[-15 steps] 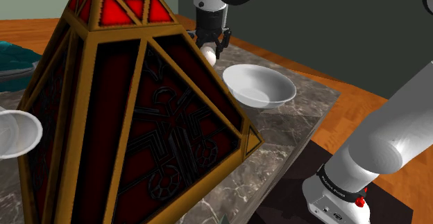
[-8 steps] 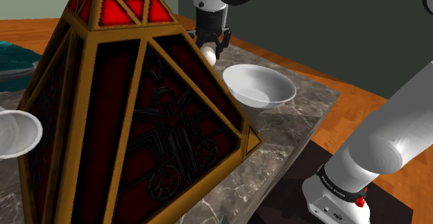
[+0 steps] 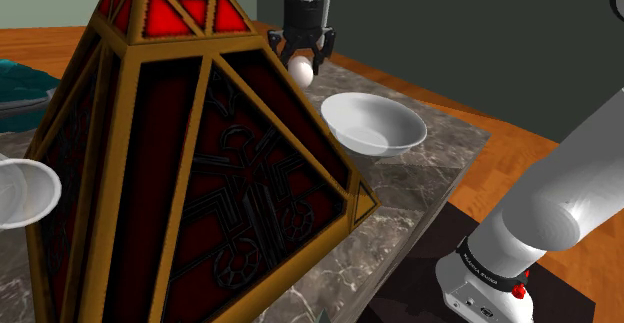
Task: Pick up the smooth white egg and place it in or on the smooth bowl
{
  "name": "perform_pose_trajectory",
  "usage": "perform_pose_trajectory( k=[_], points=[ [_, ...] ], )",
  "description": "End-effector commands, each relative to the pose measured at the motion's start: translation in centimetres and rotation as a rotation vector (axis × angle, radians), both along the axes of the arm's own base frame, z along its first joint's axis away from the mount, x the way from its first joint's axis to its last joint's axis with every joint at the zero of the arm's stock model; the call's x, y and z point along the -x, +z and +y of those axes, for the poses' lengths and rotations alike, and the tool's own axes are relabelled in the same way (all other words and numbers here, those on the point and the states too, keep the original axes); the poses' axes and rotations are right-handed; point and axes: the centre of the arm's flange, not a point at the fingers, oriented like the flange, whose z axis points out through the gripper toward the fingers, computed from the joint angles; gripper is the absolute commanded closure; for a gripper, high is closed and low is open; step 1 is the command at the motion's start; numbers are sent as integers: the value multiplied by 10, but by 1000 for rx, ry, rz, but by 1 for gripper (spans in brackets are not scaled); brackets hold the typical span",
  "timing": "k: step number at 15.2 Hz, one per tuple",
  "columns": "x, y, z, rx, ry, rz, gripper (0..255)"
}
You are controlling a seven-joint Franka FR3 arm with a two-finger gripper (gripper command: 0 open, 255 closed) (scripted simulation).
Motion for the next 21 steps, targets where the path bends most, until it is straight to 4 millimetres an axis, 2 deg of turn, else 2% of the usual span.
perform_pose_trajectory(
  k=[1, 20, 21],
  points=[
    [0, 11, 1, 0, 0, 0, 255],
    [0, 109, 1, 0, 0, 0, 255],
    [13, 110, 1, 0, 0, 0, 255]
  ],
)
